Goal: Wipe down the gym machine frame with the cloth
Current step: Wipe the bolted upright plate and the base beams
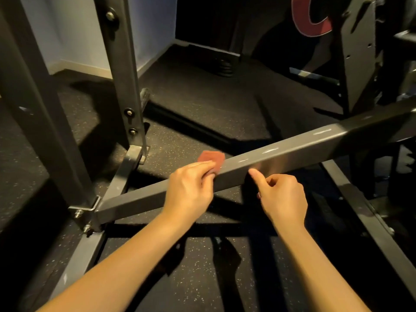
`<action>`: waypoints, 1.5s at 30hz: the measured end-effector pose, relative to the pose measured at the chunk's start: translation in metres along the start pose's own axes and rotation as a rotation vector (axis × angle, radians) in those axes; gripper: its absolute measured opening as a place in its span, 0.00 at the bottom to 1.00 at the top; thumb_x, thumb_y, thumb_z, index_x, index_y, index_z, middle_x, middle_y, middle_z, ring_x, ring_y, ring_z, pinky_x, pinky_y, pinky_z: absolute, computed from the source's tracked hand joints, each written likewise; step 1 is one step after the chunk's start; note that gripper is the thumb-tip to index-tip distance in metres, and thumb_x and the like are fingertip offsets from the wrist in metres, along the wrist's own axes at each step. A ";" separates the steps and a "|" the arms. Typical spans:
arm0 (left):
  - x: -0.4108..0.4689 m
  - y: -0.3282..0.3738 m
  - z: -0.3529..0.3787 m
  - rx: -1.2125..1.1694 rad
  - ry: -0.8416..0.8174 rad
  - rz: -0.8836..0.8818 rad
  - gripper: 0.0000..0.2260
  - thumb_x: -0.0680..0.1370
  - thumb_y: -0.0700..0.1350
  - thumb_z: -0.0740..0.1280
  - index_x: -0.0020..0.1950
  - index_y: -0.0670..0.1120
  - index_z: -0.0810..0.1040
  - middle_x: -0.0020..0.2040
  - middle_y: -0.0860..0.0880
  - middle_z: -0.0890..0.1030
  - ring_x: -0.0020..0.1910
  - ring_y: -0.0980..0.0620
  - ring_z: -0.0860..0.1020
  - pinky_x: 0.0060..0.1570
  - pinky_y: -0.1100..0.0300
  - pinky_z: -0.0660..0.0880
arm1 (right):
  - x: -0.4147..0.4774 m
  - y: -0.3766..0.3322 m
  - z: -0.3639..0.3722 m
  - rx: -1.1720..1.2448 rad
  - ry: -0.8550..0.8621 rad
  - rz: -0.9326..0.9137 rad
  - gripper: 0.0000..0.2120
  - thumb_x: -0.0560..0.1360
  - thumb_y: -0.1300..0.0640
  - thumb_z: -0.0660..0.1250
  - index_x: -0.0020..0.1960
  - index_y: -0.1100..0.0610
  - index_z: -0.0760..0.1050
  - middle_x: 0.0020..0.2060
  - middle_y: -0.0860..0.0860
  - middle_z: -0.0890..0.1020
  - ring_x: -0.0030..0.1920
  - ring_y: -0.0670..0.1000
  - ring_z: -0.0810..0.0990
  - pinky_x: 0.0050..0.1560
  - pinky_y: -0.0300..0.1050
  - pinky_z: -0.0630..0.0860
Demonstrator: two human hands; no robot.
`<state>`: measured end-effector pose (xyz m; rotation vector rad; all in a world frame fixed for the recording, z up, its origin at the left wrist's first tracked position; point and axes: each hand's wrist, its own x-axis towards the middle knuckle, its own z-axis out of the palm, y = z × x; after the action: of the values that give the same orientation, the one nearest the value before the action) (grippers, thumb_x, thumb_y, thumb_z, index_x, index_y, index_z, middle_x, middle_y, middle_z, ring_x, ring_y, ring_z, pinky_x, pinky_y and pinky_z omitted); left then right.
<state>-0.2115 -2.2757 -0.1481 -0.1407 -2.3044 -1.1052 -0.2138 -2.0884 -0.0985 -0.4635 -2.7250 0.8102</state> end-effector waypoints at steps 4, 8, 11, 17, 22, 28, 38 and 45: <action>-0.005 0.031 0.008 -0.123 -0.077 0.155 0.18 0.76 0.35 0.73 0.65 0.44 0.83 0.62 0.51 0.84 0.63 0.57 0.80 0.68 0.64 0.73 | 0.001 0.009 -0.021 -0.158 0.220 -0.032 0.25 0.72 0.32 0.70 0.37 0.53 0.69 0.31 0.48 0.76 0.30 0.46 0.72 0.29 0.42 0.60; -0.035 -0.031 -0.027 0.026 -0.021 -0.074 0.18 0.75 0.36 0.74 0.64 0.47 0.83 0.58 0.53 0.84 0.57 0.53 0.83 0.62 0.55 0.79 | 0.002 0.019 -0.033 -0.100 0.462 -0.222 0.30 0.68 0.40 0.78 0.60 0.56 0.71 0.58 0.53 0.74 0.55 0.54 0.77 0.46 0.48 0.76; -0.026 -0.039 -0.028 0.091 -0.010 -0.185 0.14 0.76 0.37 0.74 0.61 0.47 0.85 0.54 0.49 0.87 0.52 0.48 0.85 0.56 0.55 0.79 | 0.001 0.015 -0.028 -0.187 0.521 -0.253 0.46 0.68 0.40 0.79 0.74 0.61 0.63 0.75 0.61 0.64 0.74 0.62 0.66 0.68 0.62 0.71; 0.012 0.044 0.020 -0.120 -0.043 0.153 0.15 0.76 0.35 0.73 0.62 0.43 0.85 0.60 0.49 0.85 0.60 0.55 0.81 0.65 0.66 0.73 | 0.002 0.018 -0.010 -0.310 0.495 -0.270 0.54 0.69 0.40 0.78 0.80 0.64 0.54 0.80 0.65 0.55 0.79 0.65 0.58 0.75 0.64 0.64; -0.016 -0.024 -0.017 -0.047 -0.041 0.058 0.17 0.75 0.34 0.74 0.63 0.46 0.84 0.59 0.52 0.85 0.59 0.55 0.83 0.65 0.64 0.75 | 0.007 0.024 -0.006 -0.277 0.494 -0.298 0.53 0.71 0.40 0.75 0.81 0.64 0.52 0.80 0.66 0.53 0.80 0.65 0.55 0.76 0.63 0.63; 0.026 0.022 0.008 -0.131 -0.078 0.177 0.15 0.72 0.33 0.75 0.57 0.46 0.87 0.54 0.52 0.87 0.55 0.61 0.81 0.58 0.77 0.69 | 0.005 0.020 -0.003 -0.287 0.496 -0.283 0.51 0.72 0.39 0.72 0.82 0.63 0.51 0.81 0.65 0.52 0.81 0.64 0.54 0.76 0.62 0.62; -0.005 -0.056 -0.030 -0.067 -0.103 0.073 0.19 0.72 0.30 0.76 0.60 0.47 0.85 0.58 0.63 0.81 0.58 0.59 0.82 0.63 0.73 0.71 | 0.010 0.023 -0.003 -0.275 0.538 -0.316 0.54 0.69 0.38 0.76 0.81 0.63 0.52 0.79 0.65 0.54 0.79 0.65 0.57 0.75 0.64 0.64; 0.034 0.047 0.023 -0.268 -0.095 0.315 0.16 0.74 0.33 0.73 0.61 0.43 0.85 0.58 0.53 0.84 0.60 0.61 0.80 0.64 0.65 0.75 | 0.008 0.024 -0.002 -0.278 0.530 -0.310 0.55 0.69 0.39 0.78 0.81 0.63 0.53 0.79 0.65 0.54 0.80 0.64 0.56 0.75 0.64 0.65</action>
<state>-0.2343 -2.2328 -0.1086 -0.6487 -2.1089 -1.2530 -0.2149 -2.0656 -0.1086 -0.2495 -2.3245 0.1884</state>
